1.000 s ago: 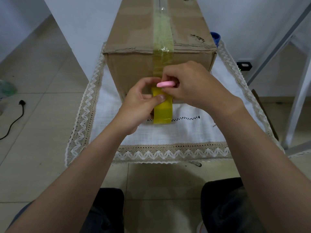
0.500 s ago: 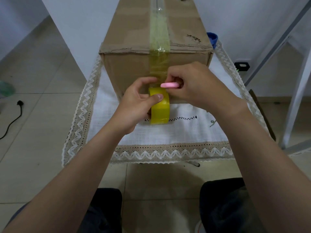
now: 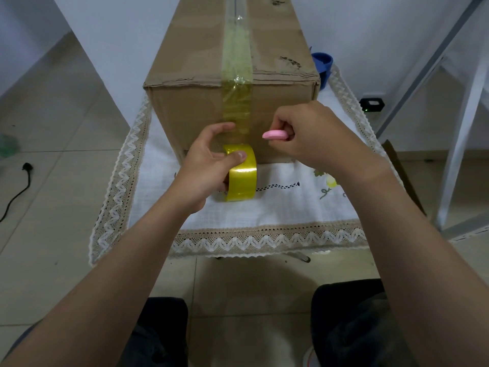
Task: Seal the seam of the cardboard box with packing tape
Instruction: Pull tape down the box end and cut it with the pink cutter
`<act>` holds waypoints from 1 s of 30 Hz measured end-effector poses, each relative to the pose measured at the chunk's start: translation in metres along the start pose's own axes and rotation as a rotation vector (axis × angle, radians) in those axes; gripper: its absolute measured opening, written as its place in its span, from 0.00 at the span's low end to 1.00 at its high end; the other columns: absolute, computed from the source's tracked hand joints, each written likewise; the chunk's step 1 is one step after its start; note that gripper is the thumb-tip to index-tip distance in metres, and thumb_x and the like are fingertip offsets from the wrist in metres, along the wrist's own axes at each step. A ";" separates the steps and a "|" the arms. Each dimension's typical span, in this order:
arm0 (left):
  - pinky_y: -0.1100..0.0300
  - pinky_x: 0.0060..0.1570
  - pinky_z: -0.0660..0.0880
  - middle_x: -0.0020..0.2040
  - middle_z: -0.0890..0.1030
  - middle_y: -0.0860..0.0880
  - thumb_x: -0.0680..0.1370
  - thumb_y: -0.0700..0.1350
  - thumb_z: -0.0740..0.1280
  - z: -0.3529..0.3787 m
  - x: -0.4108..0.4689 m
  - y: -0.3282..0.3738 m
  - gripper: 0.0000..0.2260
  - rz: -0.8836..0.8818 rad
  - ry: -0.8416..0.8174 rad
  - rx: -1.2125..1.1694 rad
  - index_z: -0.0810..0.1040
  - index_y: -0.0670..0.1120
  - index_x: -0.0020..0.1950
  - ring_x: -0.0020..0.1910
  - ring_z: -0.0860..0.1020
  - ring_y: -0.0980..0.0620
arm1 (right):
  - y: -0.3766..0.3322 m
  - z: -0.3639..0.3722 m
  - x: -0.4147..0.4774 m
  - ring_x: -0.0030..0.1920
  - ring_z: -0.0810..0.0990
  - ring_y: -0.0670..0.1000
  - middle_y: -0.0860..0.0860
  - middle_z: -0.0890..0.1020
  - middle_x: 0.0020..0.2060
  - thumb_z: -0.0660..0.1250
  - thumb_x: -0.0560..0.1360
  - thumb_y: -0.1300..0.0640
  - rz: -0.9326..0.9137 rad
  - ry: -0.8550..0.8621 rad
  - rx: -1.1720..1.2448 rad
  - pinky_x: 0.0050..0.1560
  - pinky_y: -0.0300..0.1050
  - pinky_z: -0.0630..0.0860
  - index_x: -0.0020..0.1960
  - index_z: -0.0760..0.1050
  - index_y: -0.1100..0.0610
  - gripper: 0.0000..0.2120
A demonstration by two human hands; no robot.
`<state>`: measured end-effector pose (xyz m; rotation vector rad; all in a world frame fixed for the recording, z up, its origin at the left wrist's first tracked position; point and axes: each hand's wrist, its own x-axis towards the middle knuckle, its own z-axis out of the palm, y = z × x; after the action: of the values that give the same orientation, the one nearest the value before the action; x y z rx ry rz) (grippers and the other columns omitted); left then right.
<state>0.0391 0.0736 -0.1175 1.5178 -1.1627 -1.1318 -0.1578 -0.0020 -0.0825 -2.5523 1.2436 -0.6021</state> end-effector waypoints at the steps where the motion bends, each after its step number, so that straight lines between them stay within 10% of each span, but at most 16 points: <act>1: 0.31 0.46 0.80 0.54 0.84 0.32 0.80 0.43 0.73 0.001 0.001 0.000 0.20 -0.008 0.007 0.005 0.73 0.65 0.63 0.50 0.85 0.32 | 0.003 -0.001 -0.001 0.32 0.70 0.42 0.42 0.72 0.29 0.73 0.79 0.52 0.024 -0.020 0.000 0.33 0.41 0.65 0.42 0.79 0.56 0.11; 5: 0.50 0.35 0.78 0.46 0.86 0.37 0.80 0.42 0.72 0.005 0.003 0.000 0.21 -0.028 0.038 0.012 0.71 0.60 0.68 0.36 0.83 0.46 | 0.020 -0.010 -0.011 0.31 0.73 0.44 0.44 0.75 0.29 0.72 0.79 0.50 0.135 -0.106 0.018 0.31 0.39 0.67 0.42 0.81 0.57 0.12; 12: 0.33 0.48 0.81 0.54 0.85 0.34 0.80 0.42 0.71 0.013 0.002 0.009 0.19 -0.075 0.058 -0.008 0.71 0.61 0.64 0.48 0.86 0.34 | 0.071 -0.018 -0.032 0.29 0.79 0.50 0.53 0.82 0.37 0.73 0.79 0.54 0.491 -0.331 0.031 0.22 0.38 0.75 0.49 0.83 0.57 0.06; 19: 0.47 0.43 0.84 0.48 0.88 0.40 0.81 0.41 0.71 0.021 0.001 0.012 0.20 -0.127 0.020 -0.111 0.69 0.56 0.68 0.44 0.88 0.39 | 0.101 -0.014 -0.038 0.32 0.79 0.54 0.60 0.83 0.42 0.76 0.77 0.51 0.729 -0.346 0.059 0.23 0.40 0.77 0.51 0.79 0.63 0.15; 25: 0.55 0.35 0.83 0.46 0.89 0.42 0.81 0.39 0.70 0.024 0.002 0.011 0.21 -0.127 0.025 -0.160 0.67 0.56 0.68 0.41 0.89 0.43 | 0.088 -0.014 -0.040 0.46 0.82 0.60 0.59 0.79 0.55 0.74 0.78 0.50 0.729 -0.178 0.001 0.41 0.53 0.83 0.66 0.73 0.60 0.22; 30: 0.50 0.40 0.84 0.48 0.89 0.41 0.80 0.41 0.71 0.024 0.005 0.009 0.21 -0.129 0.043 -0.152 0.68 0.57 0.67 0.44 0.88 0.41 | 0.046 -0.013 -0.029 0.27 0.73 0.51 0.52 0.79 0.31 0.68 0.81 0.42 0.628 -0.222 0.368 0.28 0.43 0.72 0.44 0.86 0.57 0.20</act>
<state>0.0152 0.0649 -0.1140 1.5085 -0.9392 -1.2390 -0.2117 -0.0072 -0.0963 -1.7418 1.5669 -0.3486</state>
